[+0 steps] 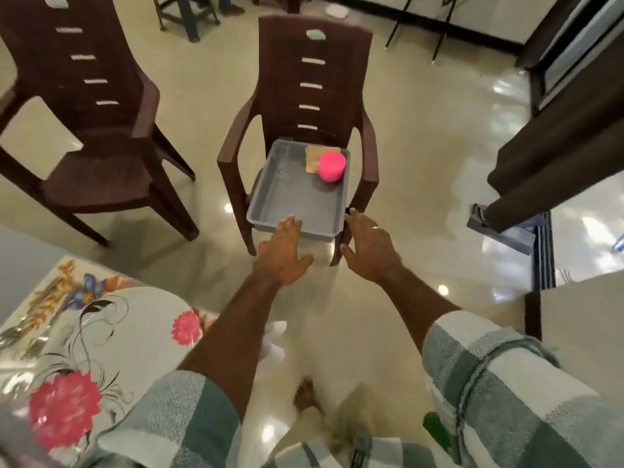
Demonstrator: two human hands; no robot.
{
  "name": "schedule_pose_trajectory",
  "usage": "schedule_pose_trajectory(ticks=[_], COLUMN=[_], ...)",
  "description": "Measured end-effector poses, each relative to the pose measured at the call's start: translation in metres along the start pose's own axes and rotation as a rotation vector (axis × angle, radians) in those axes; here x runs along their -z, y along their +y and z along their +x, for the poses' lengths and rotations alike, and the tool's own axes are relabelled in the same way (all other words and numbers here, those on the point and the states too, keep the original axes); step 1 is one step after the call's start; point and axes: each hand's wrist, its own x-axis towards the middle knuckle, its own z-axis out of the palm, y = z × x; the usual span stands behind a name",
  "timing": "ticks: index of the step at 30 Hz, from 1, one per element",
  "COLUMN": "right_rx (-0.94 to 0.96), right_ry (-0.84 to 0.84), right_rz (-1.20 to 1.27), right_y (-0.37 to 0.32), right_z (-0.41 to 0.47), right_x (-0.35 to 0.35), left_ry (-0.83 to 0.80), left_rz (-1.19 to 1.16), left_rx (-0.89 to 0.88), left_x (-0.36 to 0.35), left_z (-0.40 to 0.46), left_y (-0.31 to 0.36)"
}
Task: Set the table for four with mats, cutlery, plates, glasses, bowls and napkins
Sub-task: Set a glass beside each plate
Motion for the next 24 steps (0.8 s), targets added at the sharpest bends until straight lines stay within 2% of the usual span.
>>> schedule_pose_trajectory(ticks=[7, 15, 21, 24], right_rx=[0.119, 0.128, 0.113, 0.082], right_ry=[-0.214, -0.376, -0.385, -0.441], right_rz=[-0.154, -0.120, -0.138, -0.133], right_y=[0.013, 0.044, 0.076, 0.087], right_z=[0.165, 0.373, 0.502, 0.553], right_x=[-0.027, -0.068, -0.103, -0.127], left_ry=[0.005, -0.075, -0.051, 0.005], left_rz=[0.061, 0.071, -0.057, -0.197], left_rx=[0.075, 0.262, 0.383, 0.520], left_x=[0.020, 0.029, 0.016, 0.006], left_z=[0.132, 0.304, 0.432, 0.484], left_y=[-0.033, -0.071, -0.098, -0.116])
